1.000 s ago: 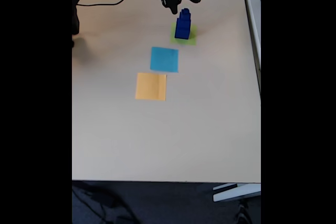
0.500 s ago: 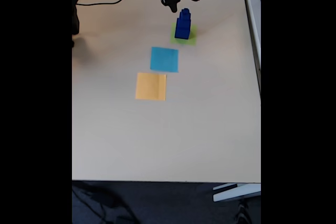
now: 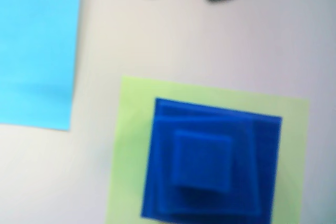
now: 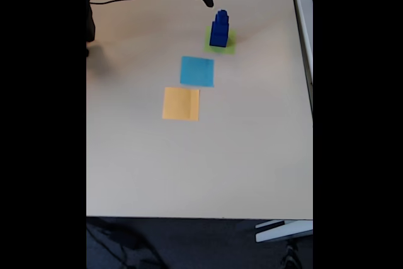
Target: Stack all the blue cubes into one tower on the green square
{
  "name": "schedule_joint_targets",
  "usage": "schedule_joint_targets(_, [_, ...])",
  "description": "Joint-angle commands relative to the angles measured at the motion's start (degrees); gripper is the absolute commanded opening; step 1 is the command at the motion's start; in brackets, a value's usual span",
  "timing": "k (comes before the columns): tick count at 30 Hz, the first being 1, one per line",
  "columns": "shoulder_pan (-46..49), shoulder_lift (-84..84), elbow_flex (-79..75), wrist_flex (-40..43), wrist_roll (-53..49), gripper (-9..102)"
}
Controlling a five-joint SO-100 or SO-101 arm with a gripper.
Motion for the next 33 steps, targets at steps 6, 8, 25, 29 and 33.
schedule_joint_targets(6, [3.78,9.67,3.96,0.35,-3.25,0])
schedule_joint_targets(8, [4.22,9.84,4.13,0.79,-3.69,0])
schedule_joint_targets(25, [5.27,9.23,4.66,2.55,-3.34,0])
schedule_joint_targets(29, [5.27,9.05,5.27,2.55,-2.90,0])
schedule_joint_targets(33, [4.92,9.05,5.89,2.37,-2.20,0])
